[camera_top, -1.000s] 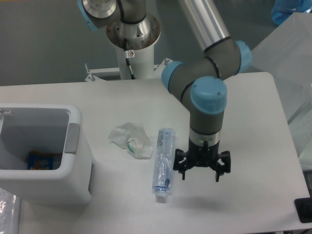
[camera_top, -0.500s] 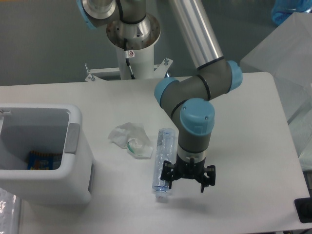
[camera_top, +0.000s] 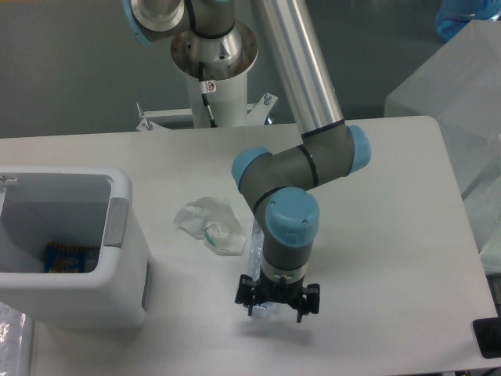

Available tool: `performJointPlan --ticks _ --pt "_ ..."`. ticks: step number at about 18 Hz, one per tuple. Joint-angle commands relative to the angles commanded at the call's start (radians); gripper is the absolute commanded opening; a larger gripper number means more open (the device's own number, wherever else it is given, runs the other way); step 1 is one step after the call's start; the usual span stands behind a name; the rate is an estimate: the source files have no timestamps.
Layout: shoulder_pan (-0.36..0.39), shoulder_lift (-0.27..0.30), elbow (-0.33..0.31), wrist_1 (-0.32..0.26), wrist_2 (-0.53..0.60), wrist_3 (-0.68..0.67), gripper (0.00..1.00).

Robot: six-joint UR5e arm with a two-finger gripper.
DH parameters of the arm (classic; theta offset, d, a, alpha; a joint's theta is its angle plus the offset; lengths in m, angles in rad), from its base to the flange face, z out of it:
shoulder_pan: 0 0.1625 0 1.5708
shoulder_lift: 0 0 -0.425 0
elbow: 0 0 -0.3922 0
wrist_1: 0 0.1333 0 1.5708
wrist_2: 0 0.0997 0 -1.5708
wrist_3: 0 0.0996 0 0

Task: Place the trash in the trash can
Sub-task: 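Lower the gripper onto the bottle cap and close on it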

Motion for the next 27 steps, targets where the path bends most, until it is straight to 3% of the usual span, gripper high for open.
performJointPlan --ticks 11,13,19,27 --pt "-0.023 -0.011 -0.018 0.019 0.048 -0.014 1.00" --pt "-0.023 -0.006 -0.026 0.017 0.048 -0.014 0.95" --pt "-0.023 0.011 -0.064 0.020 0.075 0.003 0.93" --pt "-0.023 0.011 -0.063 0.020 0.077 0.000 0.64"
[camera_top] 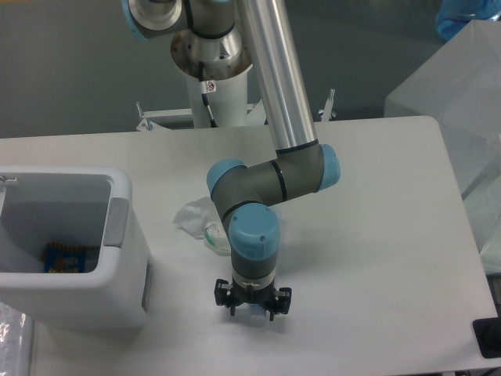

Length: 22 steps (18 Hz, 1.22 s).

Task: Place the trash in the trash can
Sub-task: 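Lower the gripper onto the bottle cap and close on it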

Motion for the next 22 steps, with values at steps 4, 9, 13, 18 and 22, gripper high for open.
performJointPlan --ticks 4,9,13,18,22 --pt "0.000 0.000 0.003 -0.002 0.000 0.000 0.63" --pt "0.000 0.000 0.006 0.000 0.000 0.002 0.62" --pt "0.000 0.000 0.006 0.000 0.000 0.002 0.51" --pt "0.000 0.002 0.005 0.000 0.014 0.000 0.31" --pt "0.000 0.003 0.006 0.000 0.014 0.000 0.25"
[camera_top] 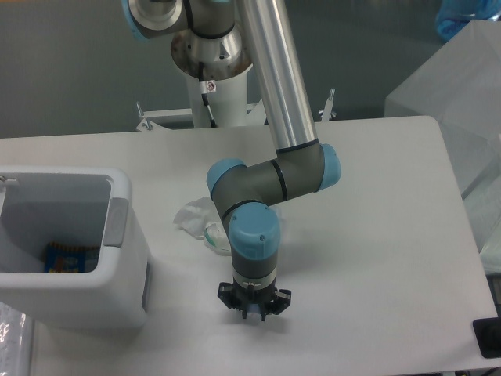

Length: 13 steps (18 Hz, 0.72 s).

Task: Place the trash in the trash can
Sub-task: 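Lower the gripper onto the bottle cap and close on it, then lift the bottle and carry it over the white trash bin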

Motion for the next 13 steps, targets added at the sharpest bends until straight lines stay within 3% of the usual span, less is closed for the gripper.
performJointPlan --ticks 3,5,9,13 --pt "0.009 0.009 0.027 0.002 -0.003 0.002 0.24" --pt "0.041 0.029 0.089 0.003 -0.015 -0.017 0.24" --pt "0.081 0.101 0.172 0.008 -0.147 -0.029 0.24" --pt "0.118 0.144 0.225 0.116 -0.291 -0.147 0.24"
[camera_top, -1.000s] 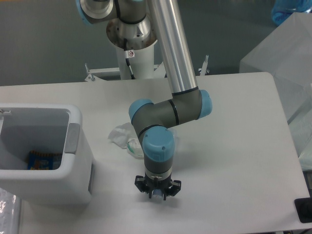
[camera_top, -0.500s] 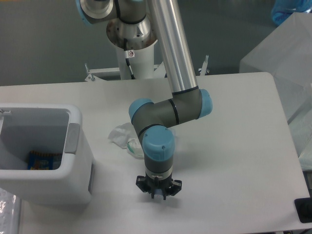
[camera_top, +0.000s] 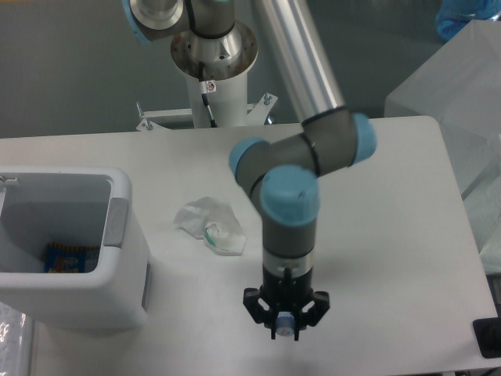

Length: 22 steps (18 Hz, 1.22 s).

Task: Place the trash in the trash can
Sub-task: 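Lift the bottle and carry it over the white trash bin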

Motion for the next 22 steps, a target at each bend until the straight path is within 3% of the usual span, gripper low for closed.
performJointPlan --ticks 9,12,17,22 --pt "-0.047 0.066 0.118 0.048 -0.118 -0.106 0.25" --pt "-0.081 0.109 0.127 0.083 -0.120 -0.163 0.25" --pt "-0.153 0.189 0.120 0.085 -0.120 -0.221 0.25" --pt "-0.190 0.224 0.134 0.083 -0.120 -0.287 0.24"
